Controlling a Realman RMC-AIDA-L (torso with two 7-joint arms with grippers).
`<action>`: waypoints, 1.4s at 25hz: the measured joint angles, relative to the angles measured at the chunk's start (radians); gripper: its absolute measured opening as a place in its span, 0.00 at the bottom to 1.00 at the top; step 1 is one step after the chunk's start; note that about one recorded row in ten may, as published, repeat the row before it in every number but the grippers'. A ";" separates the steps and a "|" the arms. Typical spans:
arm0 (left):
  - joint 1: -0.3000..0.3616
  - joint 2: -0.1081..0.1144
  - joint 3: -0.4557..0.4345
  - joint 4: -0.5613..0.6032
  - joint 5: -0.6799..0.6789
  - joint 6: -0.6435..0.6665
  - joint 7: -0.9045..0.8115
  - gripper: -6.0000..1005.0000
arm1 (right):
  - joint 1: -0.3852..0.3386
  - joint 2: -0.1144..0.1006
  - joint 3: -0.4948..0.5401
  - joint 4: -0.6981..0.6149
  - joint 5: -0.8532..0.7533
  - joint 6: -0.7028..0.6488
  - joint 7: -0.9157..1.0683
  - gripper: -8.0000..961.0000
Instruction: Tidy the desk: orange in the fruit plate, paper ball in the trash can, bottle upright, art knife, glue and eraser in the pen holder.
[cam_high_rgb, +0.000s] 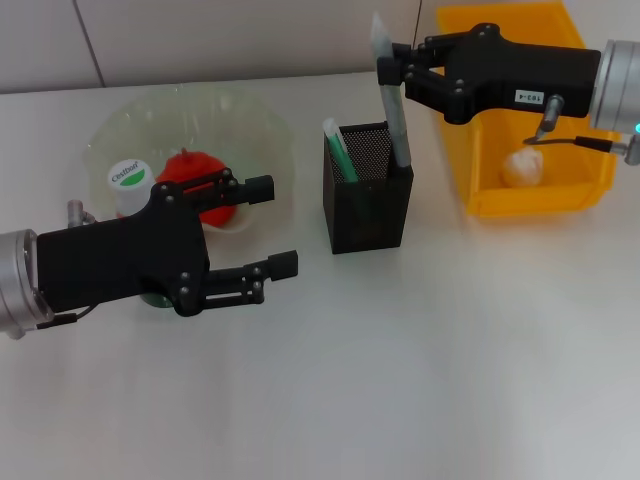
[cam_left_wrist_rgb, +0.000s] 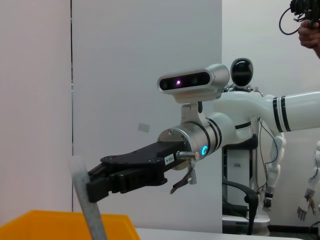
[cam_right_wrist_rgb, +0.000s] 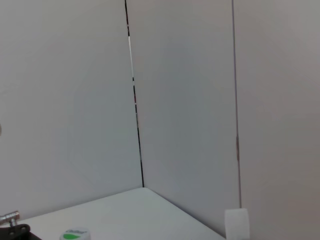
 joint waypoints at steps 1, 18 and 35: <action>0.000 0.000 0.000 0.000 0.000 0.001 0.000 0.79 | 0.004 0.000 0.005 0.009 0.001 0.002 -0.012 0.15; 0.000 -0.002 -0.003 0.002 0.000 0.001 0.000 0.79 | 0.047 0.014 0.021 0.162 0.031 0.087 -0.179 0.16; 0.002 -0.001 -0.003 0.000 0.000 0.003 0.000 0.79 | 0.059 0.018 0.020 0.230 0.050 0.146 -0.196 0.24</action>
